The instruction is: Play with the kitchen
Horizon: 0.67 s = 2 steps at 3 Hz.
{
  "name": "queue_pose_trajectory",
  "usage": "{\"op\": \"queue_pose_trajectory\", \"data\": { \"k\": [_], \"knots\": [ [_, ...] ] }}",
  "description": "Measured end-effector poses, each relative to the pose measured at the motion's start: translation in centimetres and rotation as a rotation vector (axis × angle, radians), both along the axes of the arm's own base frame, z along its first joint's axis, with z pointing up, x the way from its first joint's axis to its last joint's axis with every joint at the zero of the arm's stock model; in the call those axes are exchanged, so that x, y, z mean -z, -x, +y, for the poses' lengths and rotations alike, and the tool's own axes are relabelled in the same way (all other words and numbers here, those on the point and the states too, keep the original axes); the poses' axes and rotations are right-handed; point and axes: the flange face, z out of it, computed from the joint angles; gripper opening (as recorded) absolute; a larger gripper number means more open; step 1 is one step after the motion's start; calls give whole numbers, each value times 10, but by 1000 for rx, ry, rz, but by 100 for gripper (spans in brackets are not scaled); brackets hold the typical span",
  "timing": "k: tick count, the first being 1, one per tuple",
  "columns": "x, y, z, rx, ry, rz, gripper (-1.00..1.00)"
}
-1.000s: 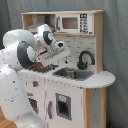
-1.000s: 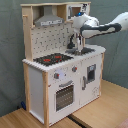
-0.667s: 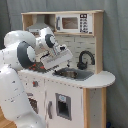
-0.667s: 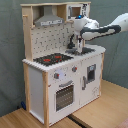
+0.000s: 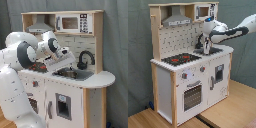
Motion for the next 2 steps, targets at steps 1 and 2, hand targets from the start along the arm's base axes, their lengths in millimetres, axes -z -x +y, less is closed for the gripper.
{"op": "queue_pose_trajectory", "data": {
  "k": [1, 2],
  "knots": [
    [13, 0, 10, -13, -60, -25, 100],
    [20, -3, -4, -29, -149, 26, 100]
  ]
}}
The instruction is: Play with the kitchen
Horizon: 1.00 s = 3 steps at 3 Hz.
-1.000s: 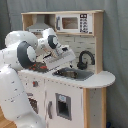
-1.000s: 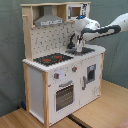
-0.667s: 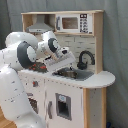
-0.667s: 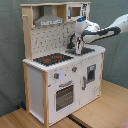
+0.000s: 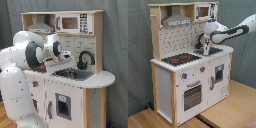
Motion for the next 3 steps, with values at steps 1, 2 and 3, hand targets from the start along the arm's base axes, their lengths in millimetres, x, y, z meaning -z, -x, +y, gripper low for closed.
{"op": "queue_pose_trajectory", "data": {
  "k": [1, 2, 3],
  "knots": [
    [7, -4, -15, -37, -78, 44, 100],
    [8, -5, -17, -117, -118, 71, 100],
    [8, -4, -15, -121, -118, 73, -100]
  ]
}}
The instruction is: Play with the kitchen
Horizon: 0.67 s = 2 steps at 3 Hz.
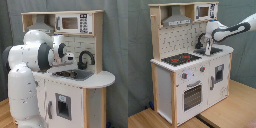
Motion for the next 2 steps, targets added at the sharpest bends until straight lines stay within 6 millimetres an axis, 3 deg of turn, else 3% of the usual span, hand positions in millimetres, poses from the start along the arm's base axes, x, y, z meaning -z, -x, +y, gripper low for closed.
{"op": "queue_pose_trajectory", "data": {
  "k": [2],
  "knots": [
    [8, 13, 17, -115, 38, 70, -100]
  ]
}}
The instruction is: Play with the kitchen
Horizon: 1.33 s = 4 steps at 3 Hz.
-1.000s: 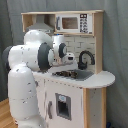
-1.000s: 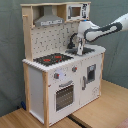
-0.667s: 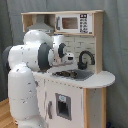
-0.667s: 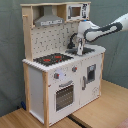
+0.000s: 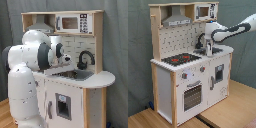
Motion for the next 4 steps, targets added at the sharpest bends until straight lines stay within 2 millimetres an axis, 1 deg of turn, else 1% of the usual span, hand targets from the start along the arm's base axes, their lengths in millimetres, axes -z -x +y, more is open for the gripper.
{"op": "queue_pose_trajectory", "data": {
  "k": [1, 3, 4],
  "knots": [
    [-12, 2, -2, -4, 29, 41, -100],
    [-55, 5, 0, 3, 72, 81, -100],
    [-84, 17, 34, -61, 90, 50, -100]
  ]
}}
